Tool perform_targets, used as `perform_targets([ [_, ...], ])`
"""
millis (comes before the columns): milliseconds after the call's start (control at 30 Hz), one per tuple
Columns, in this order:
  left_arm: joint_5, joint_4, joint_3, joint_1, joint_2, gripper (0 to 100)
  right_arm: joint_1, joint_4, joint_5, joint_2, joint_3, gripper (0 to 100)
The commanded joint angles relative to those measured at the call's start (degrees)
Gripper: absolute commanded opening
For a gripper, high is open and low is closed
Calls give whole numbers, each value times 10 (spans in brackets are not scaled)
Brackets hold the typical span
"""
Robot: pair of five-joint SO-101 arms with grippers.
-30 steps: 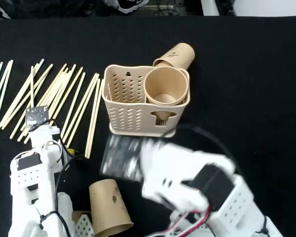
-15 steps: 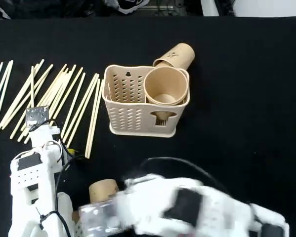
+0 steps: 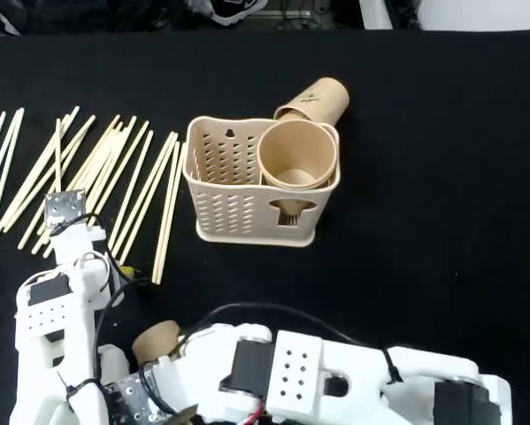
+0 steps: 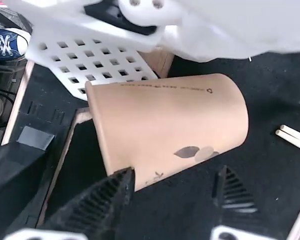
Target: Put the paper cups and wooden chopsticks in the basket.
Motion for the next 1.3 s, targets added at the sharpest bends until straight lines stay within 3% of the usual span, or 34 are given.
perform_targets([
  [0, -1, -11, -7, 0, -9, 263, -11, -50, -45, 44, 7, 276],
  [100, -1, -11, -7, 0, -9, 263, 41, -86, -68, 44, 15, 276],
  [233, -1, -10, -7, 0, -9, 263, 176, -116, -104, 43, 5, 276],
  [333, -1, -10, -7, 0, -9, 263, 248, -84, -124, 15, -24, 276],
  [433, -1, -11, -7, 0, -9, 263, 259, -25, -120, -48, -45, 276],
  [700, -1, -11, -6, 0, -9, 263, 168, 149, -60, -264, -65, 276],
  [800, -1, -10, -6, 0, -9, 263, 121, 135, -58, -283, -42, 278],
  [1000, 21, -12, -7, 0, -9, 263, -51, 116, -79, -225, -31, 276],
  [1267, 30, -13, -7, 0, -9, 264, -63, 40, -81, -145, 22, 276],
])
